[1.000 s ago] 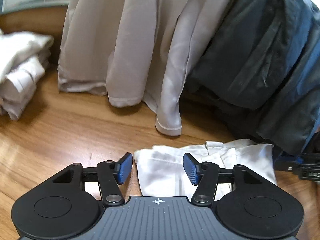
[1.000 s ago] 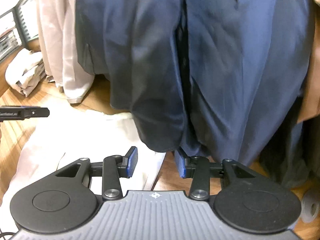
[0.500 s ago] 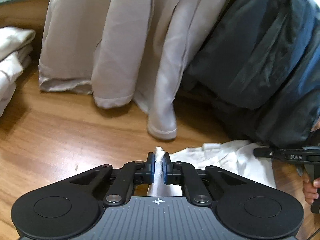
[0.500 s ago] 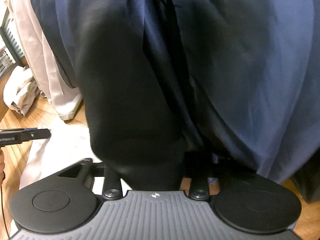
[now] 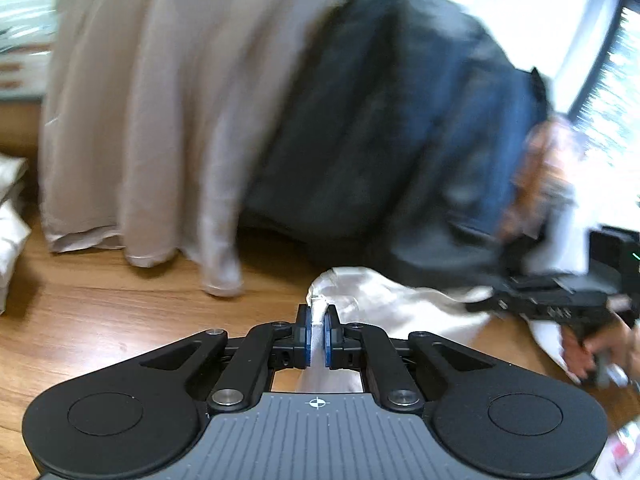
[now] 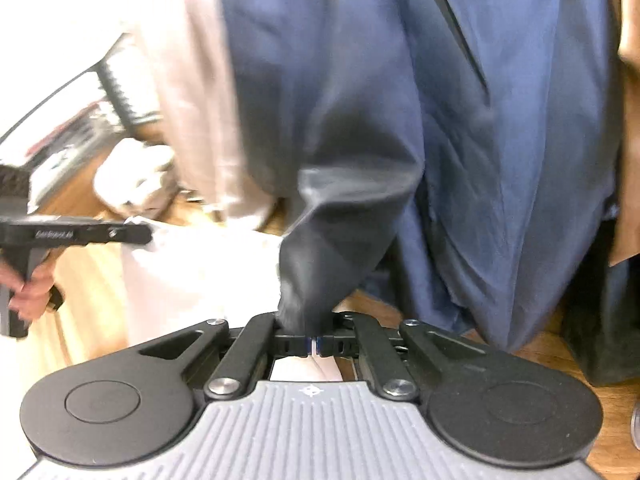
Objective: Fold clothes
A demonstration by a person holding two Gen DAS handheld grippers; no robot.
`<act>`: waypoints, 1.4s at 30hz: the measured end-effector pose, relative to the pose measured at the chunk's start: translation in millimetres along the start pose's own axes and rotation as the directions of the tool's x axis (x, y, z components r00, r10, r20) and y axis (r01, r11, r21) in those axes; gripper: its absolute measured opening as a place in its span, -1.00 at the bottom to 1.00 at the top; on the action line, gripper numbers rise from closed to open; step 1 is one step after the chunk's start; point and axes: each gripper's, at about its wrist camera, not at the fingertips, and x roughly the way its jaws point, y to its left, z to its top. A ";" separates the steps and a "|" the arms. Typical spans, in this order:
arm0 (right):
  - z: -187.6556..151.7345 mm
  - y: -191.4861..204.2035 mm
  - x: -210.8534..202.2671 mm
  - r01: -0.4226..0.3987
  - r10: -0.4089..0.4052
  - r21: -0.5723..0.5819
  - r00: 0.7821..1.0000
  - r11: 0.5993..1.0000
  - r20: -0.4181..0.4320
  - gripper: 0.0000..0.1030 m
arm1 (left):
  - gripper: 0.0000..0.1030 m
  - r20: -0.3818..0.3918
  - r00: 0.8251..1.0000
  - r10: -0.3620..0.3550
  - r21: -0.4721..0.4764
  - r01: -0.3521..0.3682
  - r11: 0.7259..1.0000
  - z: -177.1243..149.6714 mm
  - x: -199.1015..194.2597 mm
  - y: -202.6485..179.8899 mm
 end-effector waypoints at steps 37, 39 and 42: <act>-118.9 100.5 -76.0 -0.006 -0.033 -0.116 0.945 0.993 -0.326 -0.65 | -0.33 -0.330 0.940 -0.089 -0.018 0.088 0.996 -137.6 -5.8 -67.8; -122.5 101.0 -62.1 0.012 -0.036 -0.071 0.934 0.997 -0.357 -0.66 | -0.33 -0.339 0.934 -0.111 -0.060 0.096 0.994 -141.0 0.3 -67.2; -129.7 101.5 -48.2 0.008 -0.020 -0.032 0.915 0.999 -0.402 -0.66 | -0.33 -0.363 0.920 -0.151 -0.117 0.116 0.986 -144.3 6.9 -64.1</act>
